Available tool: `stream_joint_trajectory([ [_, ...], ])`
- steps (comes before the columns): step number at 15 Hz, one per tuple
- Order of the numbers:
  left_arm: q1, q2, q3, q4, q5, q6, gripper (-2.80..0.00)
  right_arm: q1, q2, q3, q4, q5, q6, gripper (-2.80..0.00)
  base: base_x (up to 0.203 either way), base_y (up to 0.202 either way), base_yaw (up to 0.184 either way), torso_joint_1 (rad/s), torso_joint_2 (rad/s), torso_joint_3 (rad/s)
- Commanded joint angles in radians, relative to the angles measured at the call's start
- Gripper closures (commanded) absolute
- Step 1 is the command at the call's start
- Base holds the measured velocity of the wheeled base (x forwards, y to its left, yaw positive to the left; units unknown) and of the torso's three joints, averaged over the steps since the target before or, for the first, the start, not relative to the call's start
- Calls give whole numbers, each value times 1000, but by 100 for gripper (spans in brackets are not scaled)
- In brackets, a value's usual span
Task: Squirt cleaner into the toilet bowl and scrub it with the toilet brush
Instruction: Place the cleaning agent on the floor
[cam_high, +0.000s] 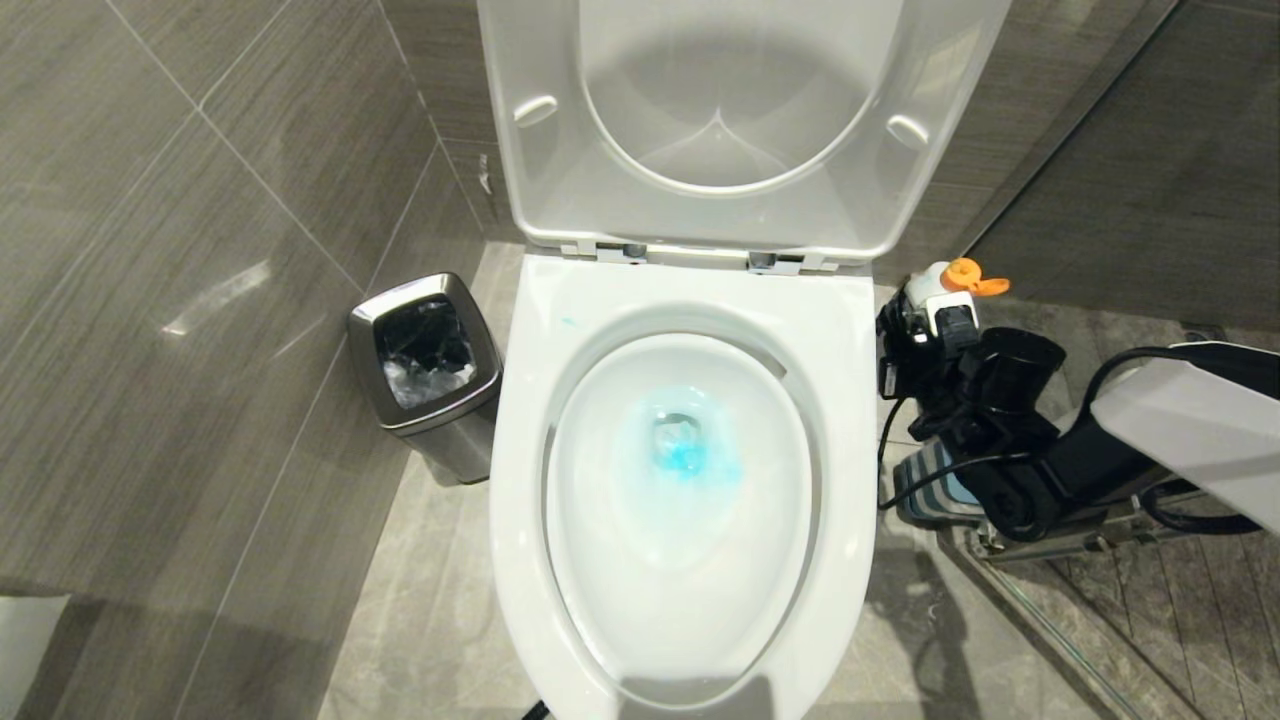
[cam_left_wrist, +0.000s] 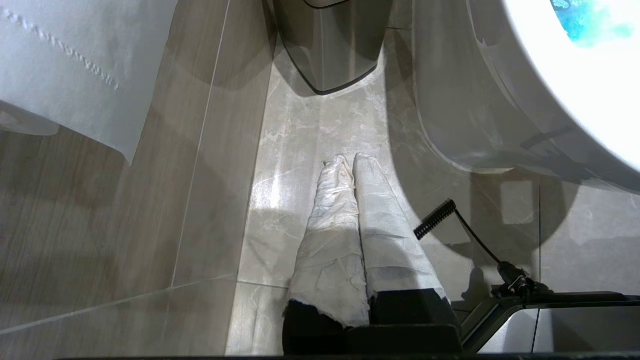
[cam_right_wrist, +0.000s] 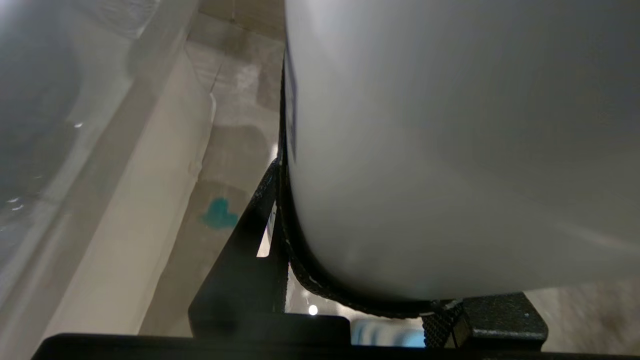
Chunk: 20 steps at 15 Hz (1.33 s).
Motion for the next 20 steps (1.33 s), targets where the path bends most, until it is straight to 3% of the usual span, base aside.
stream_joint_trajectory([
  [1, 0, -1, 0, 1, 0, 0, 0, -18, 111, -82, -10, 14, -2, 0, 0, 0, 0, 0, 0, 0],
  [9, 0, -1, 0, 0, 3, -3, 0, -23, 199, -195, -9, 48, -26, 0, 0, 0, 0, 0, 0, 0],
  [20, 0, -1, -2, 1, 3, 2, 0, 5, 187, -240, 3, 46, -91, 0, 0, 0, 0, 0, 0, 0],
])
